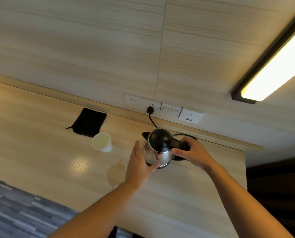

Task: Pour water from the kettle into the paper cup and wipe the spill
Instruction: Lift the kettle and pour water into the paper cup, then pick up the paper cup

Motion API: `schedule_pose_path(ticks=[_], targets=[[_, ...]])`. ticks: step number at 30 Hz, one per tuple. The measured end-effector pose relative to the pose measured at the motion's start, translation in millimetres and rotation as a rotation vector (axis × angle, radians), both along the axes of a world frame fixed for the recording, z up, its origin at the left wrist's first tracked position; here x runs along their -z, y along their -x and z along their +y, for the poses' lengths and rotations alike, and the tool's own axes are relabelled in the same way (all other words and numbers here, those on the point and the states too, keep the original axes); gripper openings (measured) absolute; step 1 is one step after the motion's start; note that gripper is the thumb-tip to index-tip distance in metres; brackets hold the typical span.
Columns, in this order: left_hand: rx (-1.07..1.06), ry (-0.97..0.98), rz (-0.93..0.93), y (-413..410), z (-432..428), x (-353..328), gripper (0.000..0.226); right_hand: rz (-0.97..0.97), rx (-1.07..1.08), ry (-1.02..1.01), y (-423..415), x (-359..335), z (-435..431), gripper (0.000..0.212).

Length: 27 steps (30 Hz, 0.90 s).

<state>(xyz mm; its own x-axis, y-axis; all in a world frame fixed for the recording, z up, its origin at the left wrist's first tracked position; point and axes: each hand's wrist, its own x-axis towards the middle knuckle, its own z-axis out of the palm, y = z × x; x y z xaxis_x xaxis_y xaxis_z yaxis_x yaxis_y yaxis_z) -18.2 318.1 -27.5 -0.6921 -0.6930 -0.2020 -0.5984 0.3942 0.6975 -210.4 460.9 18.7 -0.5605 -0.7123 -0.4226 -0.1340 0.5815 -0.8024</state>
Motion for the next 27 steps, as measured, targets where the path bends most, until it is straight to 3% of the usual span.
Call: schedule_pose_path(ticks=[3,6,8,13,21,27], targets=[[-0.027,-0.025,-0.005,-29,-32,-18,0.116,0.276,0.053,-0.015,-13,-16,-6,0.078],[-0.085,0.039,0.031,-67,-78,-39,0.11,0.578,0.039,0.077,-41,-39,-31,0.07],[-0.039,0.106,0.023,-91,-117,-45,0.107,0.673,-0.068,0.149,-73,-59,-59,0.063],[0.195,0.076,-0.181,-119,-204,-47,0.113,0.66,-0.306,0.097,-141,-50,-139,0.065],[0.43,0.045,-0.293,-99,-262,-6,0.103,0.352,-0.229,-0.264,-169,41,-233,0.1],[0.514,0.023,-0.209,-90,-279,19,0.077,0.3,-0.047,-0.285,-178,71,-249,0.078]])
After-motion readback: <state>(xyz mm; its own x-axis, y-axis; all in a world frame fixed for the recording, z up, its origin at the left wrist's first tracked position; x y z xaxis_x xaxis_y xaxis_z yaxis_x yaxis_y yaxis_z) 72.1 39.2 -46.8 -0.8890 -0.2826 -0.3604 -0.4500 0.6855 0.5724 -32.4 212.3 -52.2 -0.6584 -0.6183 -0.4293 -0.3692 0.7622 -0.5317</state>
